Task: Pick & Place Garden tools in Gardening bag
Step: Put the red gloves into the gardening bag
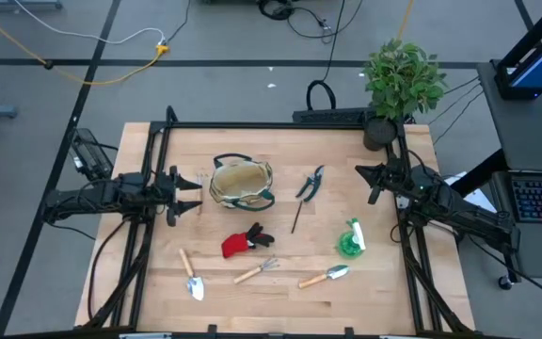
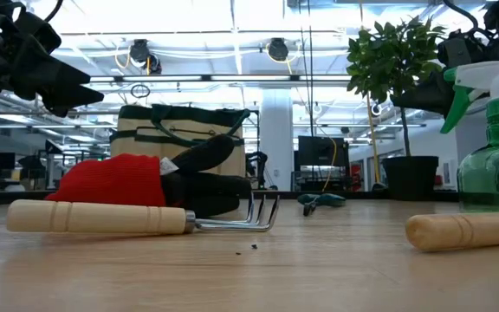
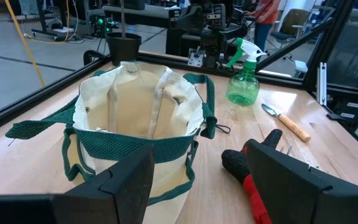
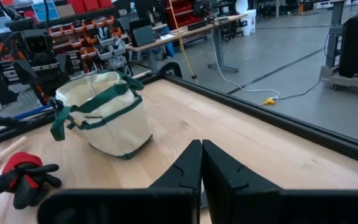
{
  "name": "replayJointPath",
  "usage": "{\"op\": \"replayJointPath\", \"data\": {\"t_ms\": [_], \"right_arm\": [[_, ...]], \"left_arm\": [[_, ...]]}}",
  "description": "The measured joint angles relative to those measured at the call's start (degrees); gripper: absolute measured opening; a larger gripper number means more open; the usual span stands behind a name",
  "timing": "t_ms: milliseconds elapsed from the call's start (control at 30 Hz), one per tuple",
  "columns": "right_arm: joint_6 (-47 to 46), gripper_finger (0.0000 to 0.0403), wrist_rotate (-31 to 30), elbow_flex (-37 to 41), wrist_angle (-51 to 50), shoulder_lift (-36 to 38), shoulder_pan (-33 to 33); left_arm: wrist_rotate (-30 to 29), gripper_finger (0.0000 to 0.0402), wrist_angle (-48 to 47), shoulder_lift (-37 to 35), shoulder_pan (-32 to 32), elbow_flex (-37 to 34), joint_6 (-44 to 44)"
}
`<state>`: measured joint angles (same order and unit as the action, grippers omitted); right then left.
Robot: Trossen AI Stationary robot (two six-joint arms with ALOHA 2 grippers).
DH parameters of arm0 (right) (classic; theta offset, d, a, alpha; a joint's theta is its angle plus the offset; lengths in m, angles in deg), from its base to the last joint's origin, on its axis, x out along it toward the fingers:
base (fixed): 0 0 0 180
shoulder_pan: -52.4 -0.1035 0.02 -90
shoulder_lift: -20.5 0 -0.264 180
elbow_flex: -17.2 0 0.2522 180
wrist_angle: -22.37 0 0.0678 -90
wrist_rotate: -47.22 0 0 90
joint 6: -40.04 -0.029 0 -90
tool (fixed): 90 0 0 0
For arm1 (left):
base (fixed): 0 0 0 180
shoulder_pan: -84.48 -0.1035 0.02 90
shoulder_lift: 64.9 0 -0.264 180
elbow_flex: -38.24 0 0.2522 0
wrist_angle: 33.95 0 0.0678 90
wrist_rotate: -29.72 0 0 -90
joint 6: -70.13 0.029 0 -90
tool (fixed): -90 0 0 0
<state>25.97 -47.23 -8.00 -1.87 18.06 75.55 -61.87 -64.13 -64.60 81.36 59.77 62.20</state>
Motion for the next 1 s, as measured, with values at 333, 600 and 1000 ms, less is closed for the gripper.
{"op": "replayJointPath", "data": {"t_ms": [333, 600, 1000], "right_arm": [[-12.3, 0.0004, -0.1, 0.0, 5.2, -0.1, 0.0], [-14.9, 0.0004, -0.2, 0.0, 9.9, -0.1, 0.0], [-14.8, 0.0004, -0.3, 0.0, 9.9, -0.1, 0.0]], "left_arm": [[0.0, 0.0257, 0.0, 0.0, 0.0, 0.0, 0.0], [0.0, 0.0257, 0.0, 0.0, 0.0, 0.0, 0.0], [-4.0, 0.0257, 5.5, 0.0, -0.1, 0.0, 0.2]]}}
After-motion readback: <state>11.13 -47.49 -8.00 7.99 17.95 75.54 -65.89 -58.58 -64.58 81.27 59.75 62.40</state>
